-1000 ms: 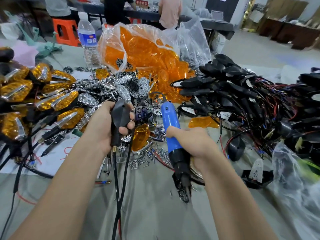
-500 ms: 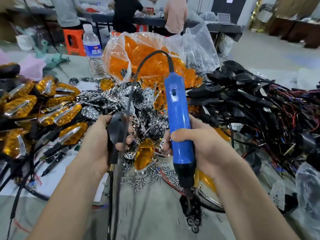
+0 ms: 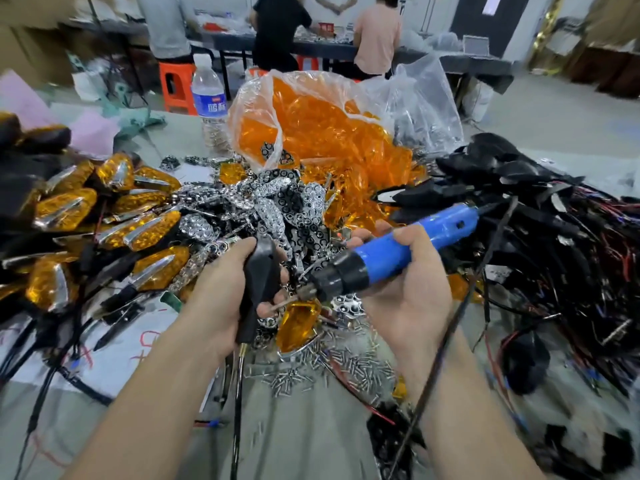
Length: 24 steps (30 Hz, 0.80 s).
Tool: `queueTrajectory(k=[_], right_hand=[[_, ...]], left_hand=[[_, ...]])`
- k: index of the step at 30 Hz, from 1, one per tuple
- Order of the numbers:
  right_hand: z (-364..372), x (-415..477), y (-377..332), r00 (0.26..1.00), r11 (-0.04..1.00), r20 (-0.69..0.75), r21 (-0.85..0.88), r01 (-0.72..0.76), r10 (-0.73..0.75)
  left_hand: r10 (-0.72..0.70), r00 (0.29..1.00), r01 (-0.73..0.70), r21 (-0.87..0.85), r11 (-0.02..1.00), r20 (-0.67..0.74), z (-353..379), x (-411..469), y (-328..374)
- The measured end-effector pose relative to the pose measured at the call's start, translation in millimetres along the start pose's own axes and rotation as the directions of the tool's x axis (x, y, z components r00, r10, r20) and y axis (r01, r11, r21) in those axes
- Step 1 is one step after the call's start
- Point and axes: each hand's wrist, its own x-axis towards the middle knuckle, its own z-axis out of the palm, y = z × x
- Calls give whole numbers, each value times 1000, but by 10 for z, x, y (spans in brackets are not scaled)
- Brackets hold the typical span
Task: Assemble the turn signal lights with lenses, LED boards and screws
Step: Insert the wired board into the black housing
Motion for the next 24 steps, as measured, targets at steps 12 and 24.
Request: queueTrajectory(k=[12,24], right_hand=[[-129,308,39,960,965,130,110,236,-250],[-310,273,57,955,963,164,152,223,-247]], left_hand=[[53,985,-39,87,995,-164,17,-80,58],[27,969,29,224,974,-244,90,-32,-22]])
